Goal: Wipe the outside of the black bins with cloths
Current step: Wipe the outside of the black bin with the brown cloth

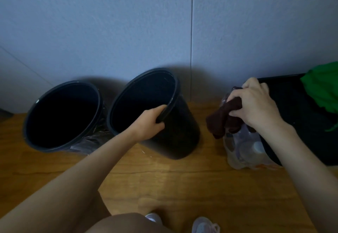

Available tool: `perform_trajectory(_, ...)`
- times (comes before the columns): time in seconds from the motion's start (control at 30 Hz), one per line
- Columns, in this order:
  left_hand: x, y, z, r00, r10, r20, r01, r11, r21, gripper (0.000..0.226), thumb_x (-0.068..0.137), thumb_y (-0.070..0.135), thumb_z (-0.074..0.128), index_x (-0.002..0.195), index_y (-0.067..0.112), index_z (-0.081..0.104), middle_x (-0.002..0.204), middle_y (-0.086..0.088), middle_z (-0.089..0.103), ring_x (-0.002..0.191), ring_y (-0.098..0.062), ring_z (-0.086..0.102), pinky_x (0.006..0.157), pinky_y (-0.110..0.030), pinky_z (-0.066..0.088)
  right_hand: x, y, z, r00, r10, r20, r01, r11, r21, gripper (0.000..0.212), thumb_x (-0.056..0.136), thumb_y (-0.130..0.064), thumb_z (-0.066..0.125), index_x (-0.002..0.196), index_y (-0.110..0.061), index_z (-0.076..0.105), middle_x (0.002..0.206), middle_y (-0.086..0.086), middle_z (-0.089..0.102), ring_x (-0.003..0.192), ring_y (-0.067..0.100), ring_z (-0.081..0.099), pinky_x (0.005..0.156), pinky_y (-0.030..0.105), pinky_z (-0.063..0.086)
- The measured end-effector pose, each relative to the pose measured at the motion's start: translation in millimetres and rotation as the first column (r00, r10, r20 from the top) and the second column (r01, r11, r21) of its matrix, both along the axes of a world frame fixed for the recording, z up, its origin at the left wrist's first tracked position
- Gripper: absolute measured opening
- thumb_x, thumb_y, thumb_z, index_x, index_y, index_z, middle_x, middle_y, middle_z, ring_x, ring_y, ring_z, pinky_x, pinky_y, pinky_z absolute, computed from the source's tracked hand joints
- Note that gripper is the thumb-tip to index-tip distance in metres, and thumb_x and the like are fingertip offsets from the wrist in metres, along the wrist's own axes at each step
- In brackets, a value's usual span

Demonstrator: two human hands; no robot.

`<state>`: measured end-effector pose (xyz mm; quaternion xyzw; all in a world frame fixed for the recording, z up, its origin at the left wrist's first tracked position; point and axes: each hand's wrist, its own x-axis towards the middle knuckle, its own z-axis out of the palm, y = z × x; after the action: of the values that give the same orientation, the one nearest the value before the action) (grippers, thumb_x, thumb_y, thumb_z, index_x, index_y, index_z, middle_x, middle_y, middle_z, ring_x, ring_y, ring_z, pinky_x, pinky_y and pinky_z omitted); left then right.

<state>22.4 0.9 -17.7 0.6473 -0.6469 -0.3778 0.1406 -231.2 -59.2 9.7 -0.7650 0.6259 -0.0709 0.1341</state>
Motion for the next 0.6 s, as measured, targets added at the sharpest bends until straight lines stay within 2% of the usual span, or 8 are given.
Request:
perform_trajectory(0.07,7,0,8,0.991,0.065,-0.114,-0.062,0.998,0.026,0.047,0.087,-0.002,0.054,0.129,0.019,0.048,0.111,-0.002,0.061,0.106,-0.015,0.059,0.091,-0.031,0.050,-5,-3,-6,0.998,-0.007,-0.064,0.005,1.000,-0.023,0.021,0.072,-0.024,0.079,0.089,-0.022,0.066,0.130,0.005,0.038,0.127,0.029,0.025,0.102,0.045,0.029)
perform_trajectory(0.13,13,3,12,0.958,0.163,-0.235,-0.147,0.986,0.082,0.048,0.087,-0.005,0.054,0.129,0.018,0.049,0.115,-0.004,0.063,0.108,-0.016,0.060,0.094,-0.035,0.050,-10,-6,-10,0.996,-0.028,-0.080,0.030,0.999,0.020,0.023,0.076,-0.029,0.075,0.093,-0.022,0.063,0.125,0.007,0.051,0.125,0.030,0.036,0.111,0.048,0.017)
perform_trajectory(0.2,17,7,13,0.916,0.245,-0.316,-0.211,0.968,0.139,0.047,0.086,-0.007,0.054,0.125,0.019,0.052,0.113,-0.002,0.065,0.107,-0.017,0.061,0.094,-0.035,0.050,-14,-4,-12,0.996,-0.080,-0.035,0.083,0.992,0.098,0.028,0.083,-0.030,0.068,0.103,-0.017,0.054,0.108,0.010,0.061,0.103,0.031,0.054,0.102,0.048,0.033)
perform_trajectory(0.23,19,9,13,0.903,0.265,-0.338,-0.223,0.962,0.159,0.048,0.085,-0.008,0.054,0.124,0.020,0.052,0.112,-0.003,0.065,0.107,-0.017,0.061,0.093,-0.034,0.050,-15,-3,-12,0.993,-0.115,0.016,0.113,0.988,0.109,0.033,0.084,-0.029,0.067,0.107,-0.014,0.050,0.104,0.012,0.061,0.091,0.031,0.056,0.087,0.043,0.042)
perform_trajectory(0.3,19,12,12,0.889,0.281,-0.361,-0.225,0.956,0.191,0.049,0.084,-0.011,0.054,0.121,0.022,0.053,0.112,-0.006,0.065,0.107,-0.019,0.062,0.092,-0.034,0.051,-12,4,-12,0.977,-0.186,0.106,0.177,0.980,0.088,0.041,0.083,-0.030,0.068,0.112,-0.013,0.045,0.104,0.014,0.060,0.082,0.030,0.056,0.065,0.032,0.041)
perform_trajectory(0.47,13,12,9,0.883,0.297,-0.363,-0.221,0.946,0.237,0.050,0.083,-0.013,0.054,0.126,0.012,0.049,0.118,-0.019,0.060,0.110,-0.029,0.059,0.097,-0.046,0.047,19,31,-45,0.836,-0.287,0.467,0.182,0.949,0.257,0.061,0.075,-0.032,0.075,0.128,-0.021,0.047,0.121,0.001,0.055,0.112,0.022,0.054,0.087,0.032,0.045)
perform_trajectory(0.53,12,10,9,0.874,0.314,-0.371,-0.231,0.940,0.252,0.051,0.084,-0.012,0.053,0.127,0.013,0.048,0.118,-0.019,0.060,0.110,-0.029,0.059,0.097,-0.046,0.048,34,44,-63,0.770,-0.268,0.579,0.084,0.942,0.325,0.060,0.075,-0.034,0.074,0.128,-0.026,0.049,0.116,-0.008,0.054,0.112,0.015,0.052,0.091,0.030,0.043)
perform_trajectory(0.6,11,9,9,0.864,0.335,-0.375,-0.248,0.933,0.262,0.050,0.084,-0.012,0.052,0.126,0.016,0.049,0.118,-0.017,0.061,0.110,-0.029,0.059,0.096,-0.043,0.048,46,56,-76,0.750,-0.189,0.633,0.025,0.966,0.259,0.053,0.076,-0.036,0.073,0.125,-0.025,0.055,0.110,-0.010,0.050,0.110,0.012,0.048,0.093,0.026,0.038)
